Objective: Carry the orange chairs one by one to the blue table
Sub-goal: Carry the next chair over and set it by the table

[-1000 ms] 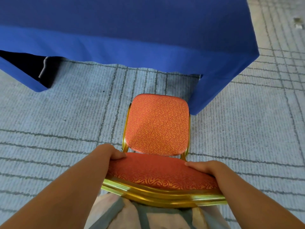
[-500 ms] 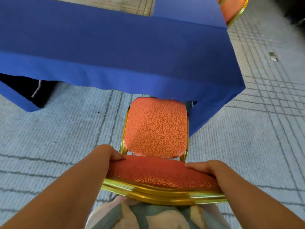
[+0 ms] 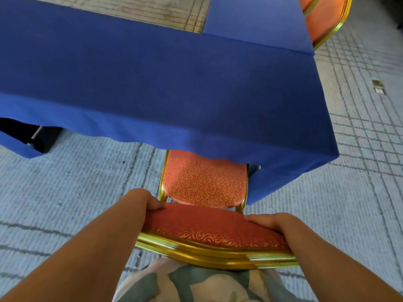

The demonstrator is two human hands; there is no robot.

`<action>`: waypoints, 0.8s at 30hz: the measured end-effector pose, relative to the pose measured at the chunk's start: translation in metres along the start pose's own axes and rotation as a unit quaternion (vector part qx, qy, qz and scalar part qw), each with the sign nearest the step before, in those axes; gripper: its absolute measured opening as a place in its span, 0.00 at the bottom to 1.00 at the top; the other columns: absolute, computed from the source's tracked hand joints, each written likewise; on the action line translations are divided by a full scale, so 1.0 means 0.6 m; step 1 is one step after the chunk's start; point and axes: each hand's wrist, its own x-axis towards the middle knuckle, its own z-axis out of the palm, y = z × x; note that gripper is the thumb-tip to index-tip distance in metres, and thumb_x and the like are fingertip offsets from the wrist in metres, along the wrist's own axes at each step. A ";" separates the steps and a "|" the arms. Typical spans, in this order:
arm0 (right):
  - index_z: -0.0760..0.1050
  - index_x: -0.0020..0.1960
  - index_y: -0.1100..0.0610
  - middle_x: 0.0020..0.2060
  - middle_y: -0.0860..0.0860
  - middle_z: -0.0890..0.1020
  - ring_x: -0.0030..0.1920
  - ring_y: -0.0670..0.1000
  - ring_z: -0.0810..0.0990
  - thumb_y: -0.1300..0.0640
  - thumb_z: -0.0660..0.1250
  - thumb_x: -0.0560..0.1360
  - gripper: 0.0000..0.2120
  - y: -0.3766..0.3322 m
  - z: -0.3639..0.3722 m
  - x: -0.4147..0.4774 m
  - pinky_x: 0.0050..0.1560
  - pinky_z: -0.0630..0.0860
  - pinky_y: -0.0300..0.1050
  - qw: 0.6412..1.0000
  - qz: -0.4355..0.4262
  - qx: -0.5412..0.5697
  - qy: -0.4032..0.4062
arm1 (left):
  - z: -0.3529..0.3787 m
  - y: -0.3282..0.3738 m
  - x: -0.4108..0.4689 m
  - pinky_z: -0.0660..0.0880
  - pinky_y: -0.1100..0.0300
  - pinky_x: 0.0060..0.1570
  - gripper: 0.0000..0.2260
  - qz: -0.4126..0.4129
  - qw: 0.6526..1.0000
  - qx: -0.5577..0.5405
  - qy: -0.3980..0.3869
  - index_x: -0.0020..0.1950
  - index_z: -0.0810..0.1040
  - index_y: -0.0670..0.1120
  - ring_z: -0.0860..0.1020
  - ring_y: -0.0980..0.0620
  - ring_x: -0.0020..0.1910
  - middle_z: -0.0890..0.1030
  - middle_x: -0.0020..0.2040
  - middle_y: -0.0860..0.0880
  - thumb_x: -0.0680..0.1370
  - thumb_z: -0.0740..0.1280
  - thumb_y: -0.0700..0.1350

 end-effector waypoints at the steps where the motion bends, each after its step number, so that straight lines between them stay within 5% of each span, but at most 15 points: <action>1: 0.76 0.67 0.56 0.59 0.55 0.81 0.54 0.53 0.82 0.31 0.55 0.77 0.33 -0.009 -0.024 0.001 0.57 0.75 0.46 1.000 -0.001 0.009 -0.001 | -0.015 0.018 0.003 0.66 0.50 0.70 0.34 -0.003 1.000 -0.005 0.000 0.74 0.67 0.43 0.72 0.45 0.69 0.71 0.71 0.44 0.78 0.55 0.66; 4: 0.74 0.68 0.57 0.55 0.54 0.81 0.50 0.53 0.82 0.32 0.56 0.78 0.32 -0.032 -0.089 0.004 0.51 0.75 0.45 1.000 -0.006 0.021 0.007 | -0.066 0.071 -0.004 0.66 0.50 0.69 0.32 -0.003 1.000 -0.021 0.012 0.74 0.66 0.42 0.72 0.45 0.68 0.71 0.71 0.43 0.80 0.55 0.64; 9: 0.72 0.68 0.57 0.59 0.57 0.77 0.47 0.52 0.78 0.36 0.56 0.80 0.28 -0.058 -0.168 0.014 0.54 0.70 0.46 0.999 -0.028 0.025 0.015 | -0.138 0.140 0.002 0.67 0.49 0.68 0.33 -0.013 0.999 -0.026 0.033 0.75 0.64 0.42 0.71 0.43 0.69 0.69 0.72 0.42 0.79 0.58 0.64; 13: 0.72 0.65 0.54 0.65 0.56 0.76 0.56 0.54 0.78 0.38 0.58 0.79 0.23 -0.062 -0.217 0.038 0.59 0.72 0.47 0.997 -0.069 0.008 0.042 | -0.162 0.175 0.028 0.69 0.49 0.68 0.34 -0.013 0.998 -0.054 0.035 0.74 0.68 0.43 0.74 0.44 0.66 0.73 0.70 0.44 0.77 0.61 0.65; 18: 0.71 0.60 0.52 0.57 0.50 0.77 0.52 0.50 0.77 0.37 0.59 0.77 0.21 -0.070 -0.269 0.068 0.60 0.72 0.46 0.991 -0.110 -0.036 0.063 | -0.179 0.223 0.027 0.70 0.51 0.64 0.32 -0.022 0.998 -0.064 0.012 0.73 0.67 0.41 0.74 0.44 0.65 0.73 0.68 0.42 0.79 0.58 0.64; 22: 0.69 0.69 0.55 0.64 0.57 0.74 0.50 0.51 0.74 0.40 0.54 0.82 0.24 -0.074 -0.291 0.069 0.54 0.67 0.43 0.996 -0.072 -0.041 0.044 | -0.191 0.245 0.039 0.71 0.50 0.63 0.33 -0.019 0.996 -0.090 0.021 0.72 0.69 0.41 0.76 0.44 0.61 0.75 0.65 0.42 0.78 0.61 0.64; 24: 0.69 0.71 0.57 0.59 0.57 0.76 0.44 0.50 0.76 0.39 0.54 0.82 0.27 -0.079 -0.299 0.073 0.52 0.68 0.43 0.997 -0.071 -0.028 0.030 | -0.198 0.258 0.041 0.72 0.52 0.58 0.31 -0.011 0.995 -0.094 0.030 0.71 0.70 0.40 0.79 0.46 0.53 0.78 0.58 0.43 0.78 0.60 0.63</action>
